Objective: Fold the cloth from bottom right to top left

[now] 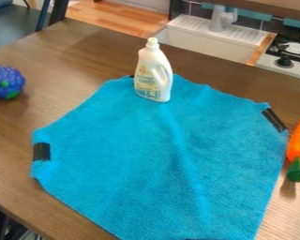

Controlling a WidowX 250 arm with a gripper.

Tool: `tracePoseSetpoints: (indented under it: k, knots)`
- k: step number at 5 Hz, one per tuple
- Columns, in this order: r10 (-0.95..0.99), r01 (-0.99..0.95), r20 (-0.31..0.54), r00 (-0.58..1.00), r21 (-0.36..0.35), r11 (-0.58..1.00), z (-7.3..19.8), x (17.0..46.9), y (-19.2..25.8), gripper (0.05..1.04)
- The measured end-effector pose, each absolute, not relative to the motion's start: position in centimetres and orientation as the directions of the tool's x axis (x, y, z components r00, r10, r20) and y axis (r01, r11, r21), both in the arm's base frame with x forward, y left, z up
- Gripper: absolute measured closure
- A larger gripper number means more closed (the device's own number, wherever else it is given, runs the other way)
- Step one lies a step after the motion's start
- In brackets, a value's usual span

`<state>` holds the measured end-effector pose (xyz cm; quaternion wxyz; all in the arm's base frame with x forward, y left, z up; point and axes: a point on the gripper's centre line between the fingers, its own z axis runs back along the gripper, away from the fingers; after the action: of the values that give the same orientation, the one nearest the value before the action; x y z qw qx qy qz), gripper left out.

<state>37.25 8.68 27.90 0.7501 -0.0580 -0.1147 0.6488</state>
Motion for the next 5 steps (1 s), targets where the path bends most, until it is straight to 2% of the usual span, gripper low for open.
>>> tracePoseSetpoints:
  k: [1, 2, 3, 4, 5]
  knots:
    - [0.986, -0.967, 0.082, 0.144, -0.202, 0.158, 26.5, 37.6, 8.7, 0.082]
    - [0.93, -0.92, 0.073, 0.359, -0.14, 0.366, 23.2, 37.1, 5.8, 0.082]
    - [0.801, -0.792, 0.122, 0.586, -0.121, 0.598, 22.6, 35.3, 2.2, 0.082]
    - [0.649, -0.638, 0.131, 0.749, -0.119, 0.761, 21.8, 33.8, 0.5, 0.082]
    - [0.405, -0.404, 0.114, 0.907, -0.034, 0.914, 21.0, 32.3, -3.7, 0.082]
